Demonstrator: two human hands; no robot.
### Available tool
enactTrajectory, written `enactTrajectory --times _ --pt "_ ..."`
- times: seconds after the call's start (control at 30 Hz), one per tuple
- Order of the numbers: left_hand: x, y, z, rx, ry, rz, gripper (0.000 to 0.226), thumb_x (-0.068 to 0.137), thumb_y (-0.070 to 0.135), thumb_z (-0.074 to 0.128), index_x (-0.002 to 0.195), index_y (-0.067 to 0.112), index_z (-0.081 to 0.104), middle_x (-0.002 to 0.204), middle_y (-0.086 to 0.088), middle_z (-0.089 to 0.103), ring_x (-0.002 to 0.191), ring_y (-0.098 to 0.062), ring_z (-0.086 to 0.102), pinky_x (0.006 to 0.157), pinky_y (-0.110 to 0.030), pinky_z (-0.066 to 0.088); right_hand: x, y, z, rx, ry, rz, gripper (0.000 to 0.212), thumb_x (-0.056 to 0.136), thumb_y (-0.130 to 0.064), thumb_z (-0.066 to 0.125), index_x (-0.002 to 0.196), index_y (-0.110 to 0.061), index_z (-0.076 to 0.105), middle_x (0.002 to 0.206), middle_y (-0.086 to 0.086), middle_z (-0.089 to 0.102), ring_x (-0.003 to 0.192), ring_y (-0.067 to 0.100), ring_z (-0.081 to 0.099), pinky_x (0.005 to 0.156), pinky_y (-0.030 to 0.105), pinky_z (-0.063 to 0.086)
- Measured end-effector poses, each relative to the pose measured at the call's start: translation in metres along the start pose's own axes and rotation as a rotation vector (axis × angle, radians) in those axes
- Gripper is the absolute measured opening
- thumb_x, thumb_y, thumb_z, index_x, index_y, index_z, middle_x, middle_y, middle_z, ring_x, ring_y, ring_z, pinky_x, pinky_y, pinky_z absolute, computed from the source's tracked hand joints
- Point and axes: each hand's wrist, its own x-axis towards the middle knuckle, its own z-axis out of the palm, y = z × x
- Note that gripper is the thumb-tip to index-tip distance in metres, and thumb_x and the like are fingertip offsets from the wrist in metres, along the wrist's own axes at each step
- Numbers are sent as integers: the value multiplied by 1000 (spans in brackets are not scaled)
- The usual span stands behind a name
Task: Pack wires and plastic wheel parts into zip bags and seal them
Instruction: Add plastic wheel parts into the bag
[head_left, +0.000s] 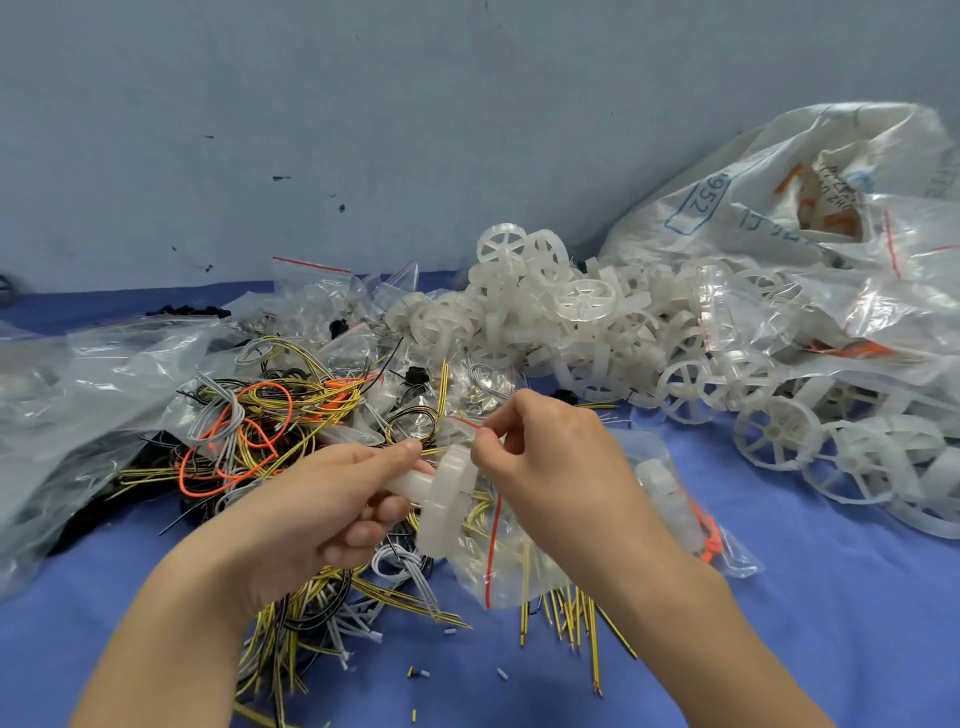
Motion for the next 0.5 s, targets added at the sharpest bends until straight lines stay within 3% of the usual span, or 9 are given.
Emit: enactTrajectory --times 0.1,0.2,0.33,0.43,0.5 --pt "2 0 7 -16 -16 10 30 90 34 60 100 7 68 66 -5 57 40 -6 39 32 -12 28 1 -1 -1 5 51 1 14 89 -37 54 84 -26 61 80 -8 62 78 15 58 67 36 47" --pt "6 0 15 -32 -67 29 29 94 25 57 112 3 64 77 -9 64 44 -9 45 32 -18 36 1 -3 -2 -3 62 -4 15 89 -39 54 85 -27 62 80 -8 62 78 14 59 68 37 49" --pt "9 2 32 35 -185 98 23 101 9 46 110 -6 62 77 -11 63 47 -13 50 39 -20 43 -1 -7 -2 -55 59 -29 14 89 -40 54 87 -28 62 84 -8 64 82 16 61 70 37 50" --pt "12 2 44 167 -170 125 21 101 0 41 107 -18 51 74 -22 53 46 -19 49 40 -22 43 -3 -9 -1 -90 46 -47 14 90 -39 54 86 -28 62 87 -7 64 84 18 61 72 38 50" --pt "12 1 48 270 -157 151 19 99 -3 40 106 -16 51 77 -22 53 51 -22 52 42 -23 44 -3 -9 -2 -118 55 -61 15 90 -38 52 87 -27 61 89 -7 62 85 18 60 72 38 49"
